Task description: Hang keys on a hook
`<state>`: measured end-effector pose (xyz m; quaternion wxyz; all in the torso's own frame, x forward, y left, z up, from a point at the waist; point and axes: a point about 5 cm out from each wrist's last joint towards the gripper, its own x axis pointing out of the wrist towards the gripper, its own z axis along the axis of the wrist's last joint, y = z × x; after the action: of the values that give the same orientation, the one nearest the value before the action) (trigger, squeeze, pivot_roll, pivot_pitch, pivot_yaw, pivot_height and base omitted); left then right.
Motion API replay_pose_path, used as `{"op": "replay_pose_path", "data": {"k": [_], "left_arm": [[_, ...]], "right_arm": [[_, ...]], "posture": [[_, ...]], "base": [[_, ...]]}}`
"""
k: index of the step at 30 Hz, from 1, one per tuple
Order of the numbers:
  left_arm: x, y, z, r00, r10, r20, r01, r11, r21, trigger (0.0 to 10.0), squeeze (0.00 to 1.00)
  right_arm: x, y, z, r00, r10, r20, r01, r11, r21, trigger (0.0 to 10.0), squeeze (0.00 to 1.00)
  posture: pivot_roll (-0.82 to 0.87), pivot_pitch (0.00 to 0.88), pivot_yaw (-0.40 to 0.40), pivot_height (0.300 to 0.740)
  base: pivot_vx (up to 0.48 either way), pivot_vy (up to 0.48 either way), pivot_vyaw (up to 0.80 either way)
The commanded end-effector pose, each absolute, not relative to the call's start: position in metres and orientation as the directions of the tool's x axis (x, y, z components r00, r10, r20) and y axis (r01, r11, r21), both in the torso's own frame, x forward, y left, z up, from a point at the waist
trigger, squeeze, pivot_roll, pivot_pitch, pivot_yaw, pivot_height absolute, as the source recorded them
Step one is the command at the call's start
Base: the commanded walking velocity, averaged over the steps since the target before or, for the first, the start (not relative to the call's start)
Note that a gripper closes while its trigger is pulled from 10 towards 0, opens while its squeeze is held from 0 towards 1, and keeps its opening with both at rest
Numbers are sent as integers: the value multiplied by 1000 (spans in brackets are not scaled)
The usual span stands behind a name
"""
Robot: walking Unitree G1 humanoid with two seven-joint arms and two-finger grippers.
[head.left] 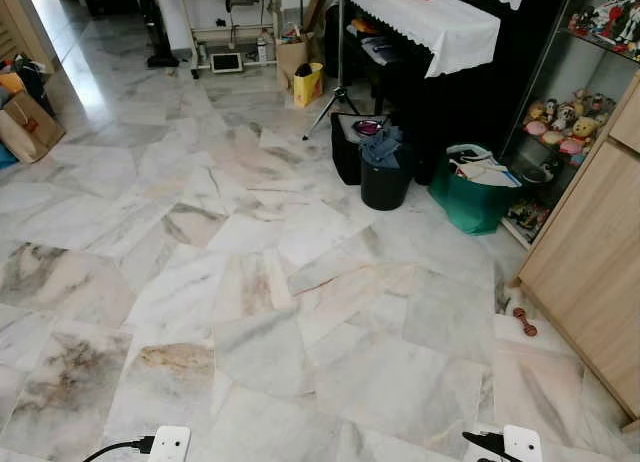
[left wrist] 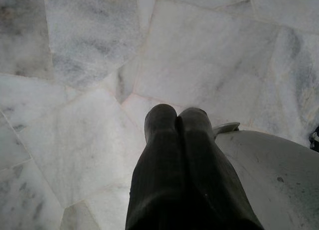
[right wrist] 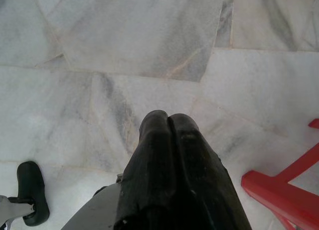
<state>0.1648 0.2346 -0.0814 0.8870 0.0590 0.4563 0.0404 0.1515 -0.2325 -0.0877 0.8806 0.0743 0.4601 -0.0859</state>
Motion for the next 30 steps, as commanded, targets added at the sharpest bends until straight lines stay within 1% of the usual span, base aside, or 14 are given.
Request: {"op": "replay_pose_path", "data": {"k": [1, 2, 3, 4, 6, 30], "left_arm": [[165, 234, -81, 578, 126, -806, -7, 989, 150, 10000, 0], [165, 234, -81, 578, 126, -806, -7, 989, 150, 10000, 0], [165, 235, -81, 579, 129, -805, -9, 988, 152, 10000, 0], [167, 230, -82, 580, 123, -805, -1, 989, 151, 10000, 0], [170, 220, -83, 582, 113, -806, 11, 989, 147, 10000, 0], [168, 222, -84, 575, 120, -809, 7, 988, 152, 10000, 0]], "right_arm": [[152, -234, -87, 566, -89, -820, 228, 972, 52, 10000, 0], [152, -234, -87, 566, -89, -820, 228, 972, 52, 10000, 0], [153, -233, -87, 569, -89, -818, 225, 973, 51, 10000, 0], [159, -217, -88, 576, -33, -817, 163, 984, 75, 10000, 0], [167, -193, -89, 582, 50, -812, 69, 992, 110, 10000, 0], [168, -192, -88, 588, 48, -807, 73, 991, 113, 10000, 0]], "posture": [[41, 0, 4, 740], [41, 0, 4, 740], [0, 0, 0, 740], [38, 0, -18, 740], [38, 0, -18, 740], [39, 0, -17, 740]], "base": [[0, 0, 0], [0, 0, 0], [0, 0, 0], [0, 0, 0], [0, 0, 0], [0, 0, 0]]}}
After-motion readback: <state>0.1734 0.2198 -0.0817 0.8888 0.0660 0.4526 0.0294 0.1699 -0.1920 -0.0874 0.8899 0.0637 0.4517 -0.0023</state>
